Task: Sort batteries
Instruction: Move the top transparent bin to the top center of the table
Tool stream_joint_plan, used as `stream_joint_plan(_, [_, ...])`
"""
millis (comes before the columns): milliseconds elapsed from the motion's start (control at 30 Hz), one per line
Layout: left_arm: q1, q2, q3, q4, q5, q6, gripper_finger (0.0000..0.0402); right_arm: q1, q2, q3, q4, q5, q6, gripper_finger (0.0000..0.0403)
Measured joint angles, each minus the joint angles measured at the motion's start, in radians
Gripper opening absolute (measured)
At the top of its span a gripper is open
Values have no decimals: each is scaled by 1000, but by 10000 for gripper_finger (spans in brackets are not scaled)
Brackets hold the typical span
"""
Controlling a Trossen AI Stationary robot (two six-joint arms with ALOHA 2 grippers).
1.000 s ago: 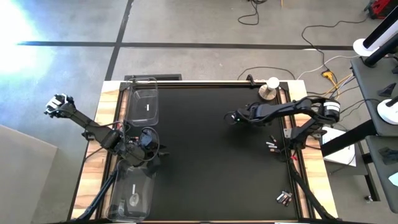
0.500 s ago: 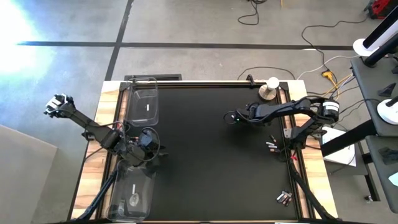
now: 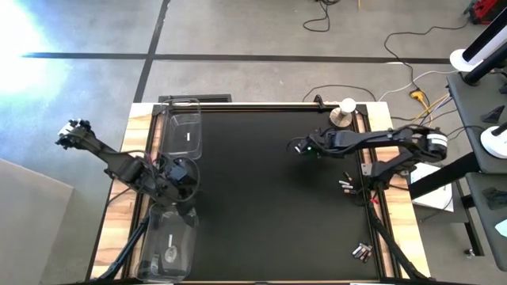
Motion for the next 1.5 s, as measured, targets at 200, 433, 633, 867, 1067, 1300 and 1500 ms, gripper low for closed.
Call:
stream_joint_plan(200, [7, -3, 21, -122, -14, -55, 164, 47, -128, 31, 11, 57, -72, 237])
stream_joint_plan(433, [76, -2, 19, -158, -113, -163, 164, 221, -124, 192, 131, 242, -277, 237])
stream_joint_plan(633, [281, -1, 1, -214, -85, -235, 164, 267, 9, 375, 185, 280, -458, 229])
stream_joint_plan(867, [556, 9, 40, -171, -12, -72, 168, 266, 193, 596, 180, 240, -639, 235])
stream_joint_plan(1067, [699, 53, 22, -231, 155, 102, 196, 267, 302, 759, 117, 194, -712, 237])
stream_joint_plan(1300, [724, 97, 17, -242, 200, 281, 218, 271, 338, 837, 50, 192, -729, 239])
stream_joint_plan(1500, [795, 177, 16, -218, 167, 395, 210, 271, 332, 836, 46, 193, -703, 240])
